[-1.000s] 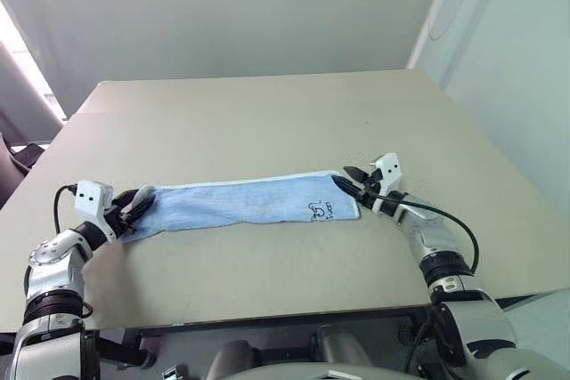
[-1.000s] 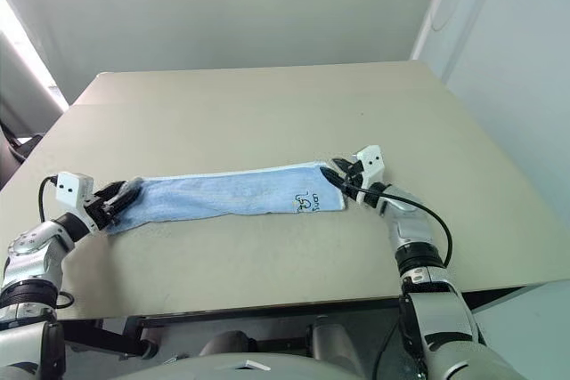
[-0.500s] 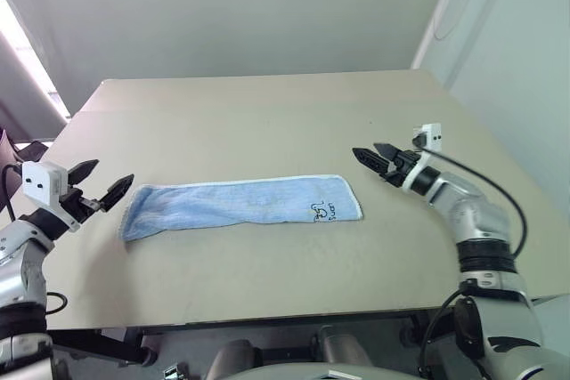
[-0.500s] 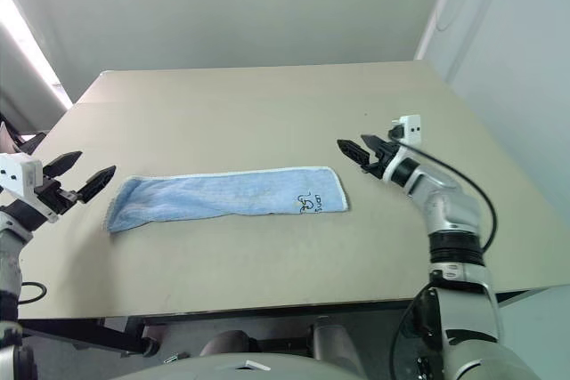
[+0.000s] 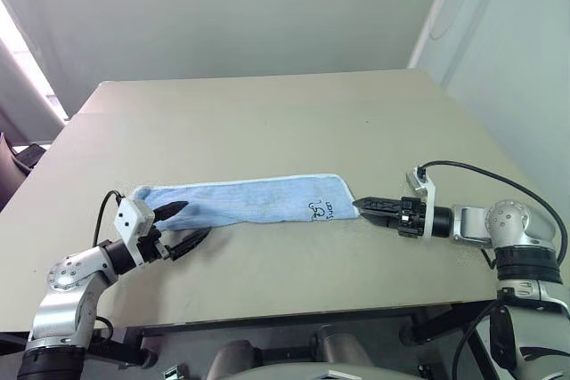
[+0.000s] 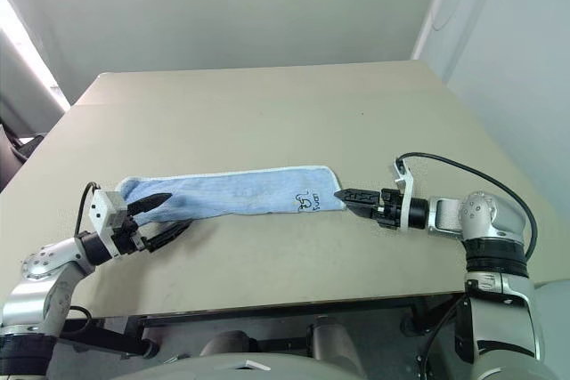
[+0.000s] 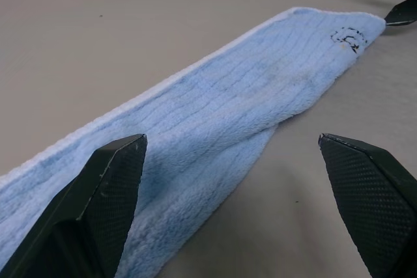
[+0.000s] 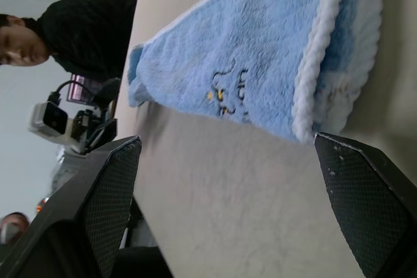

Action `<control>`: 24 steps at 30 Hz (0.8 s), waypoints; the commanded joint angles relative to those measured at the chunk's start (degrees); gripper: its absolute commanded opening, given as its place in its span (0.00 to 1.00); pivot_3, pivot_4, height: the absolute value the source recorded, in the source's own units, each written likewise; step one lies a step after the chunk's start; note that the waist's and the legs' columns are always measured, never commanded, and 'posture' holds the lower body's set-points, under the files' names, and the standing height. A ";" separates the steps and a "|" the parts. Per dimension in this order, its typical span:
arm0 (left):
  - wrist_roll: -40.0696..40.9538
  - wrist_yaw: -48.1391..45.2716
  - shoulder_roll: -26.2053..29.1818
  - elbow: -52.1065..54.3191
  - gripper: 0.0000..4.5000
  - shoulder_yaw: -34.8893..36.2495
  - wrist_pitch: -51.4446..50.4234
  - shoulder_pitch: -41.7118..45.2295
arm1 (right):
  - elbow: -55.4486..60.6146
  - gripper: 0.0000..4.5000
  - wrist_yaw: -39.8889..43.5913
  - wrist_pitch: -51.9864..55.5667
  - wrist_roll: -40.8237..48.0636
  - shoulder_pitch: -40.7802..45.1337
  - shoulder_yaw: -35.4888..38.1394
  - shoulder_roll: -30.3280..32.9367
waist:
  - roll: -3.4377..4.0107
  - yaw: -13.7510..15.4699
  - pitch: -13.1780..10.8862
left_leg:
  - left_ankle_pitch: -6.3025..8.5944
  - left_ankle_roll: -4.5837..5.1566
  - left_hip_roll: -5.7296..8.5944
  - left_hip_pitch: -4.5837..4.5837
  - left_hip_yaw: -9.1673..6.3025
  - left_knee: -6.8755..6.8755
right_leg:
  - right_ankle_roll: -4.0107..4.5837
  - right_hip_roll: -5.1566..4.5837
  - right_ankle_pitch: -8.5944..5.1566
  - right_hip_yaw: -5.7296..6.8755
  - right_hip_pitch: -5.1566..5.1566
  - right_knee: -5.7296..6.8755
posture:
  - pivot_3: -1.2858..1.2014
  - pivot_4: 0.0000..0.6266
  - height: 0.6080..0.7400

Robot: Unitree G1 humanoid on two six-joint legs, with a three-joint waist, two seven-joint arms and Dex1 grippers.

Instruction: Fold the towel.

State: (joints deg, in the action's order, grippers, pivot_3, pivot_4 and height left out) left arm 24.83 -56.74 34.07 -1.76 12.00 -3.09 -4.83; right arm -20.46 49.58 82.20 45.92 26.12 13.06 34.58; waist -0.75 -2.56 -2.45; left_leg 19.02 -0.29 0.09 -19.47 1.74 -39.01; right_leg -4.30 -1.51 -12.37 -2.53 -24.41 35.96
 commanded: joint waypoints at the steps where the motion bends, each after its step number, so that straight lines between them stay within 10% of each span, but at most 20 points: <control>1: -0.54 0.13 -0.11 1.42 0.99 -0.23 1.36 0.32 | 0.26 0.98 -0.02 0.54 0.77 0.20 0.76 -0.62 | 0.01 -0.02 -0.01 | 0.00 0.00 0.00 -0.01 0.00 0.00 | 0.00 0.00 0.00 0.00 0.00 -0.01 | 0.52 0.00 1.00; 24: -1.36 2.45 -0.34 1.62 1.00 0.52 1.97 0.37 | -17.65 0.90 -7.61 -9.43 -6.87 14.78 0.99 -13.58 | -0.03 -1.55 0.01 | 0.04 0.06 0.00 -0.01 -0.01 0.01 | -0.18 -0.03 0.12 -0.04 0.03 -0.07 | 0.52 0.00 1.00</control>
State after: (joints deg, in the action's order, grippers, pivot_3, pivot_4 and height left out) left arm 23.33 -54.57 33.18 -1.70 11.06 -2.31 -4.91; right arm -39.65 41.00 72.51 38.93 39.17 14.76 21.68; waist -0.78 -4.11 -2.44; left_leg 19.06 -0.23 0.08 -19.48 1.73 -39.00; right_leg -4.48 -1.54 -12.25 -2.58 -24.38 35.90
